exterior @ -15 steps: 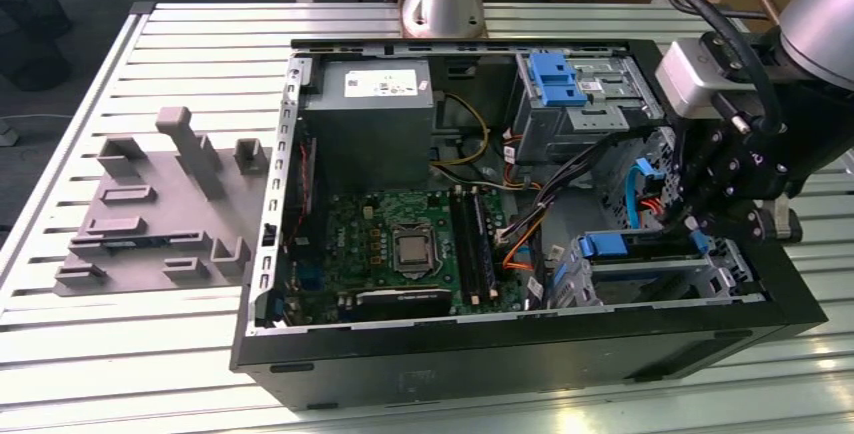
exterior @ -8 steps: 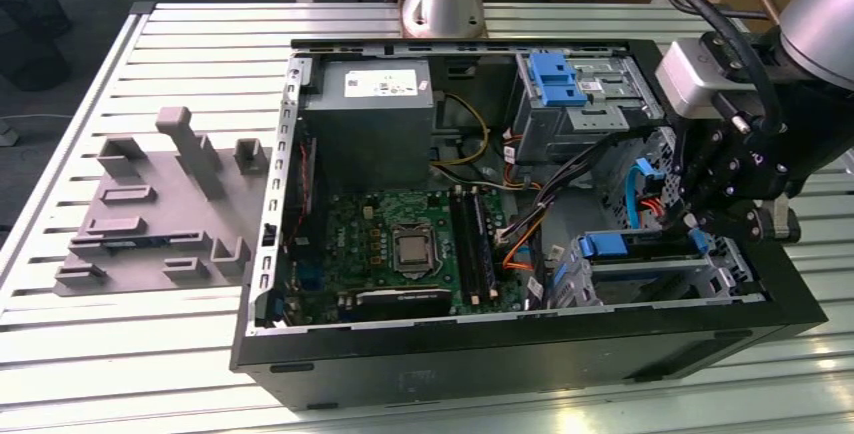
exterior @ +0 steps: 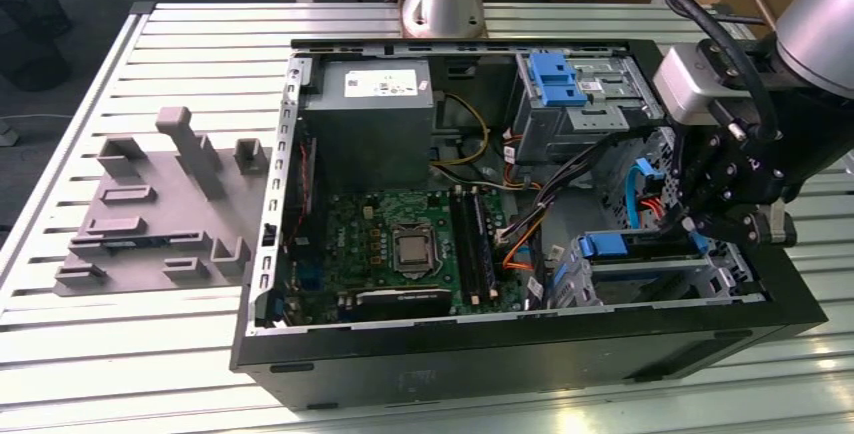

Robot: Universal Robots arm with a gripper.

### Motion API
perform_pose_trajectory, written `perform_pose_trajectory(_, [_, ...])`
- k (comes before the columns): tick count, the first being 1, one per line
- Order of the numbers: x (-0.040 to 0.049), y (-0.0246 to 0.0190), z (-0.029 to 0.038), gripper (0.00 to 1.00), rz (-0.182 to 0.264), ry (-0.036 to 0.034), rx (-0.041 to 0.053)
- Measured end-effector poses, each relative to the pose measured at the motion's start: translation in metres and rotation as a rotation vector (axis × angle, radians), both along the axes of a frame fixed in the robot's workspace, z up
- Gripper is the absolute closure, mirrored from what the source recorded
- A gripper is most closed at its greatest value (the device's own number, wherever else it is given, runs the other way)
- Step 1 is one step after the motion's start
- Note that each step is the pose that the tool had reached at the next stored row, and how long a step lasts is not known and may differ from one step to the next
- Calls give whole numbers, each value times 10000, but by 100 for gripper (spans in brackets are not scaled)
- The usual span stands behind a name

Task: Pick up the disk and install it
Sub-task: 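Insert the first disk wire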

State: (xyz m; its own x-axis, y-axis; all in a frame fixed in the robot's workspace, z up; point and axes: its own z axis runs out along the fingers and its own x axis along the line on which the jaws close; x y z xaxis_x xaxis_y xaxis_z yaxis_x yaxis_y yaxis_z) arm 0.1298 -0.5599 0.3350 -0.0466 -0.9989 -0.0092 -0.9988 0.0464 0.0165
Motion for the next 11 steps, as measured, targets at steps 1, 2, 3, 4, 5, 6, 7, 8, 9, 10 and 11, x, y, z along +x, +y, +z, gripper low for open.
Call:
perform_pose_trajectory(1, [0,1,-2,89,0,0,3])
perform_pose_trajectory(2, [2,3,-4,89,0,0,5])
perform_pose_trajectory(3, [5,7,-3,89,0,0,5])
perform_pose_trajectory(4, [6,9,-3,89,0,0,6])
perform_pose_trajectory(5, [6,10,-5,89,-1,0,14])
perform_pose_trajectory(6, [6,12,-6,89,-1,-1,18])
perform_pose_trajectory(7, [7,13,-7,89,0,0,22])
perform_pose_trajectory(8, [8,14,-10,89,0,0,24])
perform_pose_trajectory(9, [9,14,-16,89,0,0,28])
perform_pose_trajectory(10, [10,14,-20,89,0,0,30])
perform_pose_trajectory(11, [10,14,-22,89,0,0,37])
